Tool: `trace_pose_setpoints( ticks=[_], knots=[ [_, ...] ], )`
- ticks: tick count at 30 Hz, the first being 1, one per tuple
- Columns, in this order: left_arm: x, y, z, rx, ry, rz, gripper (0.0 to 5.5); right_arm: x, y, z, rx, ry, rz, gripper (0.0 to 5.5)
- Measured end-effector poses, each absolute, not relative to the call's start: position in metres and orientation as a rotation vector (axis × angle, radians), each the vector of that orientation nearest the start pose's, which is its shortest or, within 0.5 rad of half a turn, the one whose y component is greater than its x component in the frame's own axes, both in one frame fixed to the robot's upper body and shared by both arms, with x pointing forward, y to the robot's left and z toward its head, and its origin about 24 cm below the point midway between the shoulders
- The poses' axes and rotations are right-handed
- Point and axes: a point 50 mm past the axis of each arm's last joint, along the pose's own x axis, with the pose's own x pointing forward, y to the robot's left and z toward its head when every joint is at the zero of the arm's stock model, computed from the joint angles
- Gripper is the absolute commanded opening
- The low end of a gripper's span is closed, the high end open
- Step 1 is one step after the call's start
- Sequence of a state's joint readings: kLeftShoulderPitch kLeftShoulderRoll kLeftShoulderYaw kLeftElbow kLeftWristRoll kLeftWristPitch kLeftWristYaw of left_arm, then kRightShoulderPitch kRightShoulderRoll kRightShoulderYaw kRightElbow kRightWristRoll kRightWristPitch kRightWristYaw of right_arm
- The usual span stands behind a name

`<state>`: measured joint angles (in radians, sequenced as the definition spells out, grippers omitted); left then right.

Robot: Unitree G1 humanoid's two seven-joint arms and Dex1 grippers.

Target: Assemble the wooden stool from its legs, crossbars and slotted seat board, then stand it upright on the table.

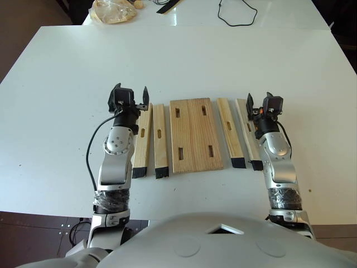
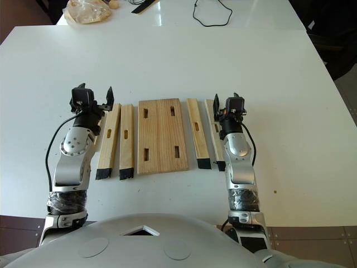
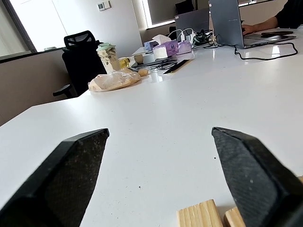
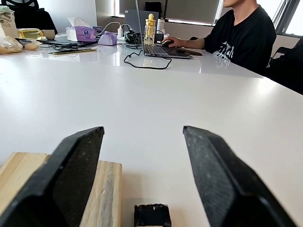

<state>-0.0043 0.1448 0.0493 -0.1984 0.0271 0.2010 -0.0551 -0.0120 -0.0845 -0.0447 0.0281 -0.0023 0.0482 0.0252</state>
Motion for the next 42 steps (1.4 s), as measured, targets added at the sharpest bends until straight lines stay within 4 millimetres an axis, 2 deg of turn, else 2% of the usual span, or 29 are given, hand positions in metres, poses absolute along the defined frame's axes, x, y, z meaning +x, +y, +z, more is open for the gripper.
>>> trace_pose_setpoints(
  ticks=[5,21,25,33,39,42],
  knots=[
    [0.253,0.180,0.074,0.162,-0.004,-0.018,2.54,0.255,-0.176,0.032,-0.086,0.078,-0.020,3.11],
    [0.256,0.181,0.071,0.167,0.024,-0.013,2.54,0.256,-0.176,0.030,-0.085,0.087,-0.024,3.11],
    [0.256,0.182,0.071,0.167,0.020,-0.009,1.87,0.257,-0.176,0.030,-0.085,0.089,-0.023,3.11],
    [0.257,0.186,0.071,0.172,0.038,-0.002,1.87,0.257,-0.175,0.029,-0.082,0.091,-0.023,3.11],
    [0.254,0.214,0.082,0.257,0.089,-0.006,1.87,0.254,-0.175,0.026,-0.077,0.097,-0.046,3.11],
    [0.248,0.226,0.084,0.269,0.168,-0.046,2.32,0.250,-0.174,0.024,-0.069,0.104,-0.063,3.11]
  ],
)
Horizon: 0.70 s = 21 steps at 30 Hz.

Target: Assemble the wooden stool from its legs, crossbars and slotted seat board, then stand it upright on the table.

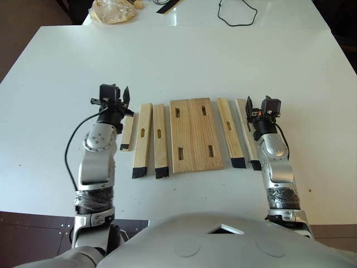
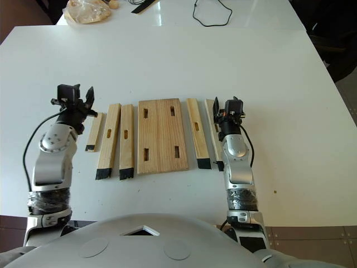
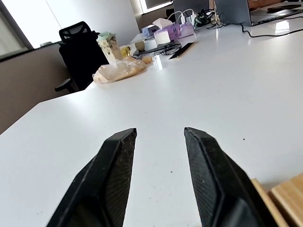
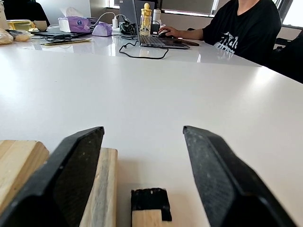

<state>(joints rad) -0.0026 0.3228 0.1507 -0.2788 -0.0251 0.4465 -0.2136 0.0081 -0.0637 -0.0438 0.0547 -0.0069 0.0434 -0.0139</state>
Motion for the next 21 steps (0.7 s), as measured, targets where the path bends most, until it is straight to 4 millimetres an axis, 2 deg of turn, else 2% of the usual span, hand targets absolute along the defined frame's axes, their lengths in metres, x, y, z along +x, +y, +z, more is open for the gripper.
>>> trace_pose_setpoints(
  ticks=[4,9,13,17,21],
  knots=[
    [0.229,0.233,0.079,0.267,0.349,-0.155,3.00,0.242,-0.175,0.021,-0.063,0.113,-0.092,3.11],
    [0.212,0.247,0.092,0.345,0.533,-0.241,3.00,0.230,-0.178,0.017,-0.057,0.128,-0.136,3.11],
    [0.203,0.243,0.101,0.349,0.618,-0.323,3.00,0.224,-0.177,0.015,-0.043,0.133,-0.170,3.11],
    [0.191,0.237,0.088,0.356,0.723,-0.361,3.00,0.223,-0.175,0.014,-0.037,0.135,-0.175,3.11],
    [0.190,0.234,0.082,0.347,0.741,-0.353,3.00,0.223,-0.175,0.014,-0.036,0.134,-0.175,3.11]
  ],
)
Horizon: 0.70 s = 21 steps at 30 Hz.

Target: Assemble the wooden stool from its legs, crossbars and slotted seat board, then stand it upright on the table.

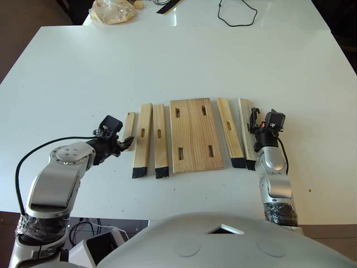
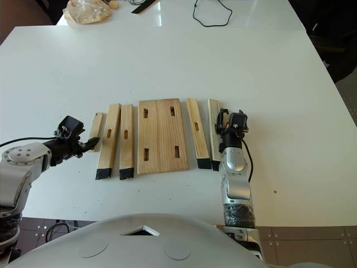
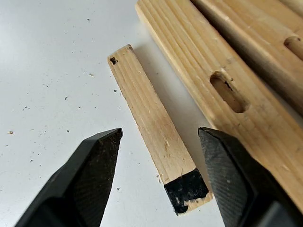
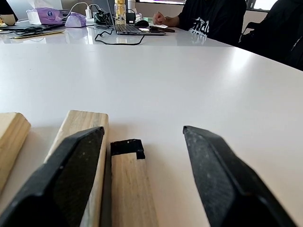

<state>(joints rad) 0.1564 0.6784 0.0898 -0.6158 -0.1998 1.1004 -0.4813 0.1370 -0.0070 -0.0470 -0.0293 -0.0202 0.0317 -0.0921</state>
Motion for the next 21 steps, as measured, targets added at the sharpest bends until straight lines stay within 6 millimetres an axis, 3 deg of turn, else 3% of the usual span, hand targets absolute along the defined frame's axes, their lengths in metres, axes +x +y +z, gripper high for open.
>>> trace_pose_setpoints(
  ticks=[7,17,21],
  knots=[
    [0.188,0.235,0.069,0.327,0.761,-0.328,3.00,0.222,-0.177,0.016,-0.044,0.130,-0.169,3.11],
    [0.186,0.244,0.057,0.362,0.700,-0.308,1.33,0.222,-0.179,0.017,-0.055,0.135,-0.154,3.11],
    [0.185,0.243,0.053,0.327,0.697,-0.298,1.29,0.222,-0.180,0.018,-0.065,0.136,-0.145,3.11]
  ],
)
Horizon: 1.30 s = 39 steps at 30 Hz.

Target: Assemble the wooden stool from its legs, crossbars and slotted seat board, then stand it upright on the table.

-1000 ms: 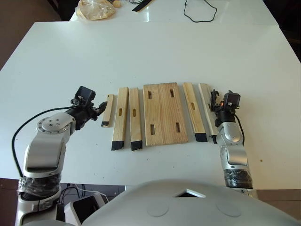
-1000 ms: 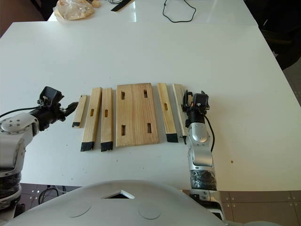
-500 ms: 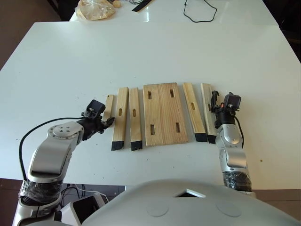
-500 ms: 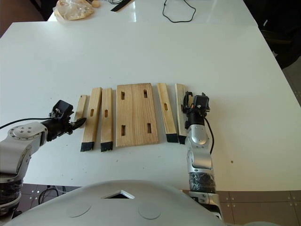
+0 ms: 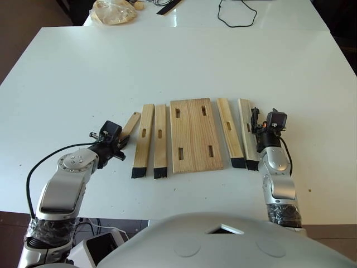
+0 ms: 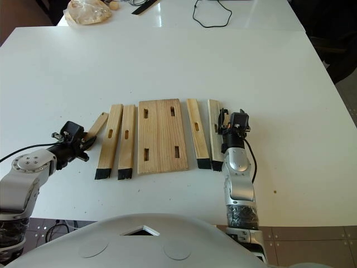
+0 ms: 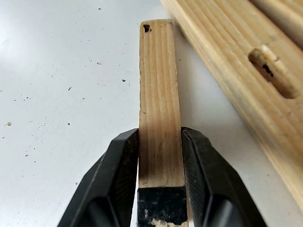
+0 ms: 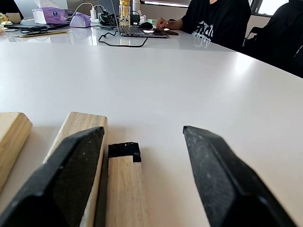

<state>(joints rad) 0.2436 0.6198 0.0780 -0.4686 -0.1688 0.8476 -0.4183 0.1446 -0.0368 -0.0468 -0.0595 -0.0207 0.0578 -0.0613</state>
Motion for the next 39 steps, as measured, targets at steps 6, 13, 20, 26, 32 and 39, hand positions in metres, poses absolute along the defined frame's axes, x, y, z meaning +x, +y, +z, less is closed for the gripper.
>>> trace_pose_setpoints(
  ticks=[6,13,20,26,32,39],
  knots=[
    [0.197,0.249,0.054,0.278,0.651,-0.207,1.29,0.222,-0.179,0.018,-0.068,0.144,-0.133,3.11],
    [0.243,0.249,0.116,0.325,0.253,-0.138,1.29,0.241,-0.204,0.049,-0.140,0.020,-0.090,3.11],
    [0.239,0.191,0.162,0.094,-0.006,-0.612,1.29,0.252,-0.183,0.128,0.283,-0.189,0.473,3.11],
    [0.224,0.164,0.182,-0.176,-0.025,-1.015,1.29,0.225,-0.162,0.169,0.487,-0.137,1.073,3.11],
    [0.197,0.144,0.196,-0.189,-0.029,-1.313,1.29,0.209,-0.144,0.197,0.499,-0.093,1.409,3.11],
    [0.185,0.140,0.194,-0.155,0.023,-1.429,1.29,0.200,-0.136,0.198,0.508,-0.043,1.505,3.11]
  ],
)
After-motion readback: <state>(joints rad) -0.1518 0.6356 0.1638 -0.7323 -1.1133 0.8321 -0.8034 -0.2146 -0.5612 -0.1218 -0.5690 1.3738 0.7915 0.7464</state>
